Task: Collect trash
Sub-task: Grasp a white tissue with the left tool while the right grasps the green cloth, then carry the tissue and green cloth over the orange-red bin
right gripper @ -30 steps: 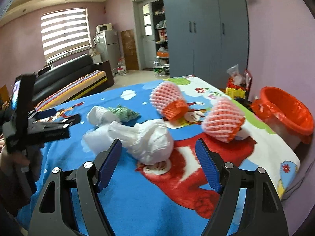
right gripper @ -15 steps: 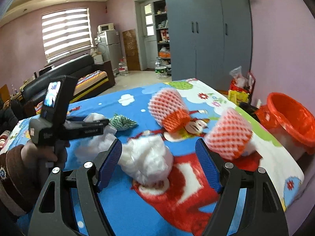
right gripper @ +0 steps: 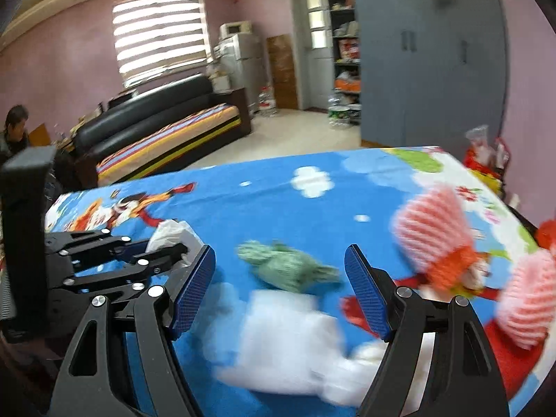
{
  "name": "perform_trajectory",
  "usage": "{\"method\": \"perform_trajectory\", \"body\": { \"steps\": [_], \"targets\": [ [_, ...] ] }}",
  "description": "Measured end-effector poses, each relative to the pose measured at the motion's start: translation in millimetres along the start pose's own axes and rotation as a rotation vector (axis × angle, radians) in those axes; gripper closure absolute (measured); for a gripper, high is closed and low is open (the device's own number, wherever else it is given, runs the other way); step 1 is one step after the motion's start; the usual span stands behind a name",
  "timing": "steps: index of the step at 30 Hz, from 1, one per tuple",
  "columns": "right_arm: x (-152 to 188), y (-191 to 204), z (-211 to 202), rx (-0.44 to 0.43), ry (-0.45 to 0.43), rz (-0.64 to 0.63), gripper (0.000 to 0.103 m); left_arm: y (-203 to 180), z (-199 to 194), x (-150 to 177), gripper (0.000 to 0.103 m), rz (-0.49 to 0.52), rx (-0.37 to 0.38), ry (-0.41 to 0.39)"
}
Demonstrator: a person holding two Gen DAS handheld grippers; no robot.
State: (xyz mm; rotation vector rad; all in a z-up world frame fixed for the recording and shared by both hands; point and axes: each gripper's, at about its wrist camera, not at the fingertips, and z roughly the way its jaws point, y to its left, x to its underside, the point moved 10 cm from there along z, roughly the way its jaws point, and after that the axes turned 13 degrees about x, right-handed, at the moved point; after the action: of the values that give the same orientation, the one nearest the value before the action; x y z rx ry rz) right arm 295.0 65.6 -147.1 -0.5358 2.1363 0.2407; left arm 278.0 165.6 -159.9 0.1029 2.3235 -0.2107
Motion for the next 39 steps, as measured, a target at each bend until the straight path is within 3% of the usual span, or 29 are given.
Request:
{"method": "perform_trajectory", "body": {
  "steps": [4, 10, 13, 14, 18, 26, 39],
  "targets": [
    [0, 25, 25, 0.009, 0.050, -0.054, 0.031, 25, -24, 9, 0.089, -0.034, -0.040, -0.016],
    [10, 25, 59, 0.089, 0.174, -0.107, 0.033, 24, -31, 15, 0.089, -0.056, -0.023, -0.027],
    [18, 20, 66, 0.137, 0.205, -0.137, 0.048, 16, -30, 14, 0.088, -0.048, -0.010, -0.027],
    [20, 15, 68, 0.153, 0.210, -0.130, 0.058, 12, -31, 13, 0.088, -0.044, -0.008, -0.031],
    [19, 0, 58, 0.133, 0.175, -0.079, 0.076, 5, -35, 11, 0.088, -0.038, -0.004, -0.037],
    [-4, -9, -9, 0.062, 0.029, 0.004, 0.077, -18, -54, 6, 0.088, -0.020, -0.005, -0.065],
    [3, -57, -122, 0.078, -0.109, 0.069, 0.076, -102, -94, -5, 0.088, 0.098, 0.014, -0.122]
  ]
}}
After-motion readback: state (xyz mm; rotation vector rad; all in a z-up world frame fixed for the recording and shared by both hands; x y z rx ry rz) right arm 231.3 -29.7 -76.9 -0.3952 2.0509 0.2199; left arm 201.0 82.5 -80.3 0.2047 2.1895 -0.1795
